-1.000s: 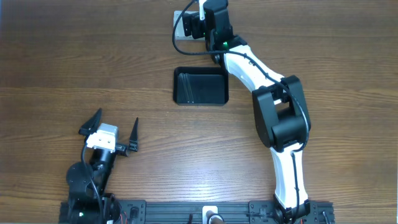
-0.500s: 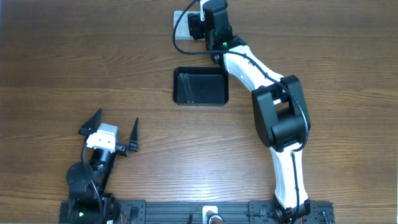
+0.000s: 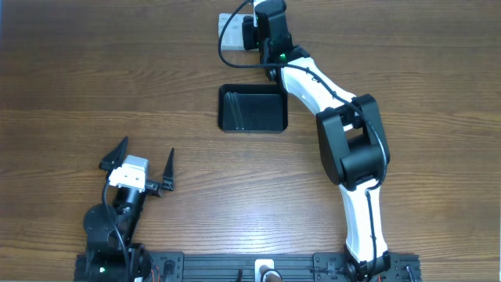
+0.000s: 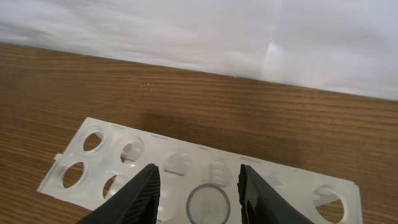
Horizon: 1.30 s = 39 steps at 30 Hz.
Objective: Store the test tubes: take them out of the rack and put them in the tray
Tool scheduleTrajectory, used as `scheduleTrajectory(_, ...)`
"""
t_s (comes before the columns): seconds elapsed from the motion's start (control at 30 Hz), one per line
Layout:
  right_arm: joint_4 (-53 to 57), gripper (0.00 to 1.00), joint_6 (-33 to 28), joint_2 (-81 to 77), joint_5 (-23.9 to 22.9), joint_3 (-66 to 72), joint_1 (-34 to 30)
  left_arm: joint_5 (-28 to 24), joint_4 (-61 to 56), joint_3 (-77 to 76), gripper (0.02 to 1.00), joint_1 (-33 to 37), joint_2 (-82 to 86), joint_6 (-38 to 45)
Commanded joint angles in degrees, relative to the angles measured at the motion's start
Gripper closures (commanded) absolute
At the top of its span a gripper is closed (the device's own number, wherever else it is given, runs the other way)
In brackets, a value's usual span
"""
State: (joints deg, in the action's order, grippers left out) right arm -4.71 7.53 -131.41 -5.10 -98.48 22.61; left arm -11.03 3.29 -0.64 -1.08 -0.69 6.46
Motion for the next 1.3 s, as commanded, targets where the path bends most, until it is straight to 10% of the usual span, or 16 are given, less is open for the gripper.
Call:
scheduleTrajectory(0.03, -0.1, 0.612, 0.1, -1.0, -1.0, -1.2, 0.5, -0.7, 0.1, 0.3, 0.018, 0.3, 0.3, 0.6)
scheduleTrajectory(1.3, 0.9, 0.866, -0.5, 3.0, -3.6, -1.3, 0.8, -0.7, 0.1, 0.3, 0.018, 0.3, 0.3, 0.6)
